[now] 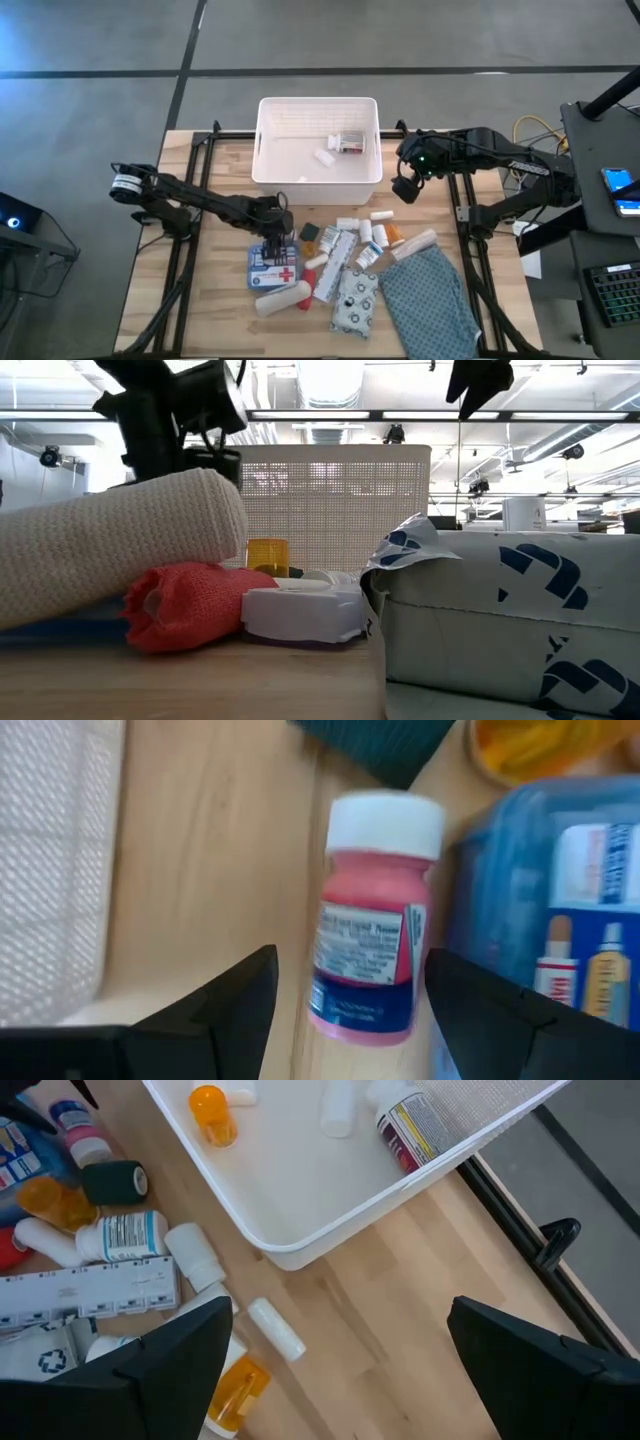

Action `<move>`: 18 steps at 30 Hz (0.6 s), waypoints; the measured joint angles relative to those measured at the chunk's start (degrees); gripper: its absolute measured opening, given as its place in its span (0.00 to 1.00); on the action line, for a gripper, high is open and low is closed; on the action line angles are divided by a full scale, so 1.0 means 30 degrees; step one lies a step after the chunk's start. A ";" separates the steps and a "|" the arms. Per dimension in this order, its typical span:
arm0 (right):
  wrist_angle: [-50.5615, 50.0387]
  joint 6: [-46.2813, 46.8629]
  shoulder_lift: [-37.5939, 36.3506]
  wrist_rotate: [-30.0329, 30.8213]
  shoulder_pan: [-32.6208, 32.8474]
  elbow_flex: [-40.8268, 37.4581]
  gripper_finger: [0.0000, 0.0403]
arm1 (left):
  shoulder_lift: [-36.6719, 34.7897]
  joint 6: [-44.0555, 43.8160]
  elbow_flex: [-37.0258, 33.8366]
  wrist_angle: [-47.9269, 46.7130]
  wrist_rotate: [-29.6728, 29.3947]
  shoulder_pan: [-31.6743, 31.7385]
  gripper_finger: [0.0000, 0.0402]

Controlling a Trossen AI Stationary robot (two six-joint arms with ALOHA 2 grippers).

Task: Pick & place medical supplies in basket/bin
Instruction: Put the pink bottle into the white bin

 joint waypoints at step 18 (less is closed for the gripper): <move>0.0138 0.0998 0.0000 0.0398 -0.0017 -0.0007 0.89 | -0.0089 -0.2640 0.0604 0.0844 0.0095 -0.0153 0.34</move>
